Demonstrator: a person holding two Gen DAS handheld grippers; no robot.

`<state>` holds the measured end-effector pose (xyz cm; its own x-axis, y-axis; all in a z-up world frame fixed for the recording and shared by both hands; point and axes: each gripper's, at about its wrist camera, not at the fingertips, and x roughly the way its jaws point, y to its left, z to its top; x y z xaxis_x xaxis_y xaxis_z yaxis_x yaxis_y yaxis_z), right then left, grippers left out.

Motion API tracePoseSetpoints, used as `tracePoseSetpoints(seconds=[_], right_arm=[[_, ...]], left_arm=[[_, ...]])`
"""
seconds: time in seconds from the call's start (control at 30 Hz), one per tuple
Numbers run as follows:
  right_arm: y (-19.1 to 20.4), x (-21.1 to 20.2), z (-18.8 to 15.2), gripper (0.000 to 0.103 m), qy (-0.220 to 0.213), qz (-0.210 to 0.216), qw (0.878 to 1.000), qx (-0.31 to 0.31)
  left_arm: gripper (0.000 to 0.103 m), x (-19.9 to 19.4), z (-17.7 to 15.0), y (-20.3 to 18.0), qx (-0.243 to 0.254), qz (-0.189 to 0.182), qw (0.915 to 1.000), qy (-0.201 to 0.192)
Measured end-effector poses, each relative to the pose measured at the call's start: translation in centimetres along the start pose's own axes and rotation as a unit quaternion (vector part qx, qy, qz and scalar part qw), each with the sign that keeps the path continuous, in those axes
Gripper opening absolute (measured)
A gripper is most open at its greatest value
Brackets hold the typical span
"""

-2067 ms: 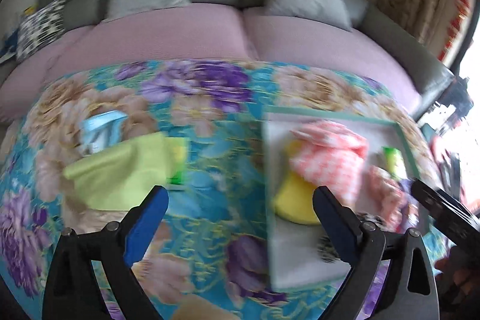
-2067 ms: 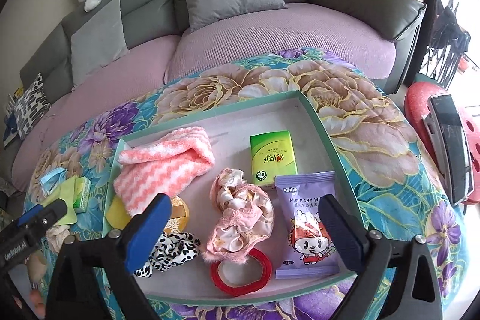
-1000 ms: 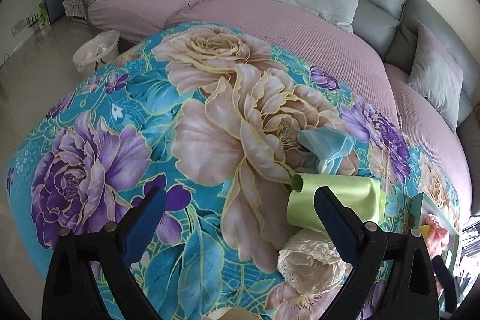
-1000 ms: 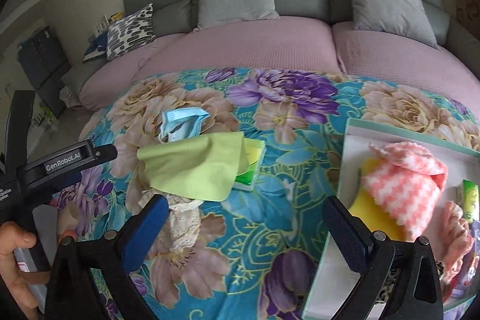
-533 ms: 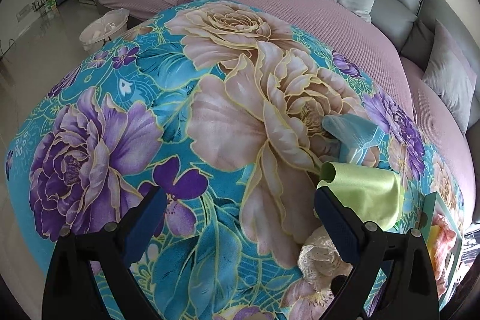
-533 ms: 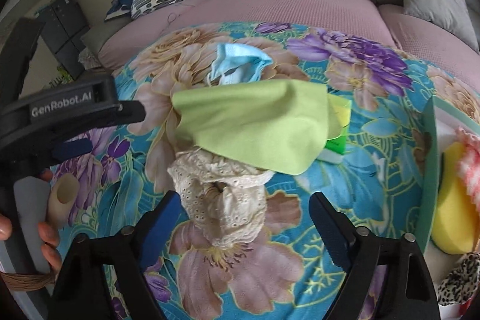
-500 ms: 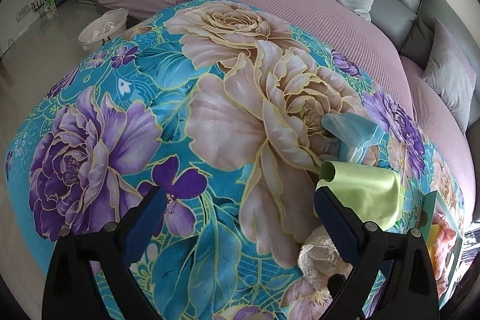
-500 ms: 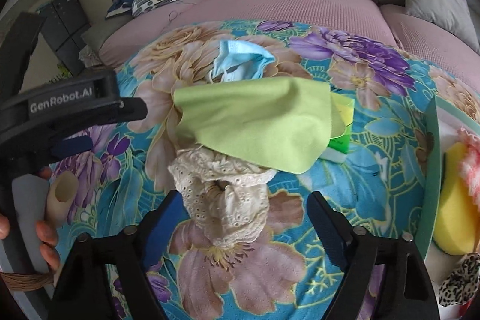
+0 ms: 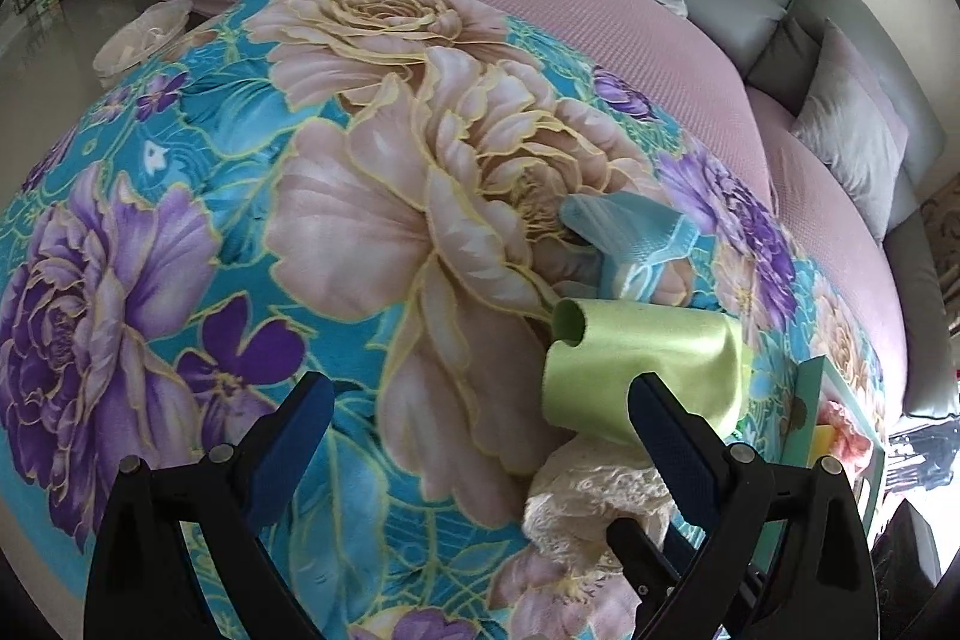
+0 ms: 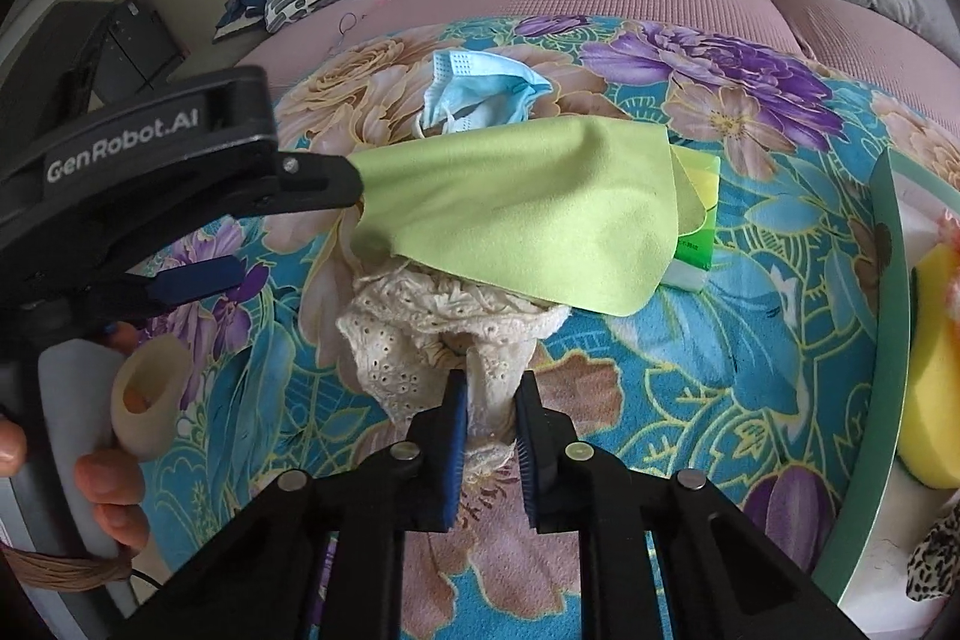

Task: Organize soft objects
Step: 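Grasp the lime cloth with the left tool while the right grasps the cream lace cloth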

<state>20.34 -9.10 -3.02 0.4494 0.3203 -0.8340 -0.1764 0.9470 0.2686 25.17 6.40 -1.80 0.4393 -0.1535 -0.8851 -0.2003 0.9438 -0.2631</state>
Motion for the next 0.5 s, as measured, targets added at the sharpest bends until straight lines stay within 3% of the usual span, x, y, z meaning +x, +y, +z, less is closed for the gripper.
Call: tracePoseSetpoints(seconds=[0.3, 0.37, 0.5], right_arm=[[-1.4, -0.2, 0.1, 0.013, 0.006, -0.005, 1.000, 0.014], [-1.8, -0.2, 0.0, 0.013, 0.008, -0.009, 1.000, 0.017], [-2.2, -0.1, 0.1, 0.013, 0.011, -0.006, 1.000, 0.023]], left_arm=[[0.098, 1.6, 0.6, -1.6, 0.012, -0.032, 0.9994, -0.010], [0.089, 1.8, 0.4, -2.1, 0.019, -0.045, 0.9988, -0.006], [0.054, 2.0, 0.4, -3.0, 0.036, -0.055, 0.9978, -0.013]])
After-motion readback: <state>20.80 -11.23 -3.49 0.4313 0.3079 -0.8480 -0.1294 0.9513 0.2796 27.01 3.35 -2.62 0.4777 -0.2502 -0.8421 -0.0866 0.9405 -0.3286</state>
